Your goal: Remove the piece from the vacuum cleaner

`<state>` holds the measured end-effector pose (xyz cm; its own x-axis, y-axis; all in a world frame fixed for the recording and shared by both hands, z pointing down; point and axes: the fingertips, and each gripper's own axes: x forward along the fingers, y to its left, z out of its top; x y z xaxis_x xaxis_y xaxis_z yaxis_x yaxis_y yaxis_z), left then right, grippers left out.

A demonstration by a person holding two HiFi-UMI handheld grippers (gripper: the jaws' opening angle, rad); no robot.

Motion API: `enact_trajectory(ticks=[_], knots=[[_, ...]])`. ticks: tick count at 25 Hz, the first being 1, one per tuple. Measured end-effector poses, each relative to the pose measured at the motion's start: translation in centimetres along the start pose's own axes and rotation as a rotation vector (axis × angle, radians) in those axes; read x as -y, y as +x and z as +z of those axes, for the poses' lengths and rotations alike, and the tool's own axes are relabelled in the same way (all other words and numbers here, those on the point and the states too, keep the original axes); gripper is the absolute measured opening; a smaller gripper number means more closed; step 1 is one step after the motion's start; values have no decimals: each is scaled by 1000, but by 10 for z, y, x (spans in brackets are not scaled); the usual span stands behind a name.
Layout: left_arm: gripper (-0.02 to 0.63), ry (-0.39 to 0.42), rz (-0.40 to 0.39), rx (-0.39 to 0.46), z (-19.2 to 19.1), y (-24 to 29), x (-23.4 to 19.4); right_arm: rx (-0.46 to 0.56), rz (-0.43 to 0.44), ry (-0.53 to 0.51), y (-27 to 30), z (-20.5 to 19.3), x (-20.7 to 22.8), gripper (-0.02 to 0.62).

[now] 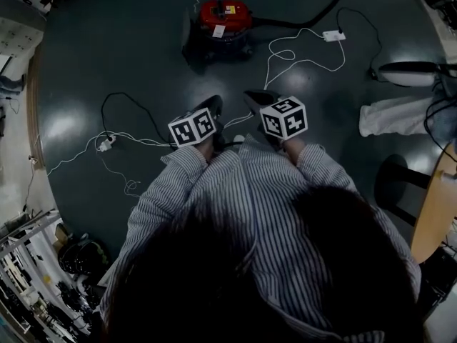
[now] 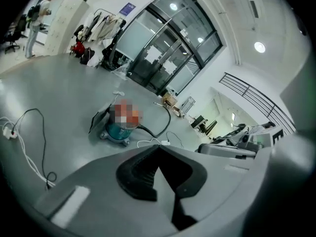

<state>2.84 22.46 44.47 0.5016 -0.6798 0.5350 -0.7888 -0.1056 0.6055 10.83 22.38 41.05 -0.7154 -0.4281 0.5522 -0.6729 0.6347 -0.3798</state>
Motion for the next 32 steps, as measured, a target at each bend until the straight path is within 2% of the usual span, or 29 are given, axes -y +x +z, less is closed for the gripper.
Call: enact_trajectory(ticks=[2,4,8,12,14,18,22,24,28,32], knots=[[6,75,-3,38,7,0,9,-8,11,26,0,-3,5,2],[6,110,-14,57,13,2,17,-24,23,46,3,-7,9,2],[6,87,-15,42,19,9,9,-44,45,79,21,-3,15,2],[6,54,6,-1,31,37,-22,-67,46,83,47,8,32,2],[6,41,5,-28,44,54,-36,-62,41,122,64,21,46,2],[6,52,-19,-34,106,86,-62,-52,16,151,109,65,73,2],[6,0,-140,-4,175,118,-79,-40,-5,186,157,119,98,2],[6,5,-163,-31,195,129,-90,-28,-13,210,177,142,106,2],[6,90,-117,-109,219,155,-120,-26,-30,242,213,173,122,2],[6,80,-41,-168,226,175,-153,-45,-36,285,242,185,136,2]])
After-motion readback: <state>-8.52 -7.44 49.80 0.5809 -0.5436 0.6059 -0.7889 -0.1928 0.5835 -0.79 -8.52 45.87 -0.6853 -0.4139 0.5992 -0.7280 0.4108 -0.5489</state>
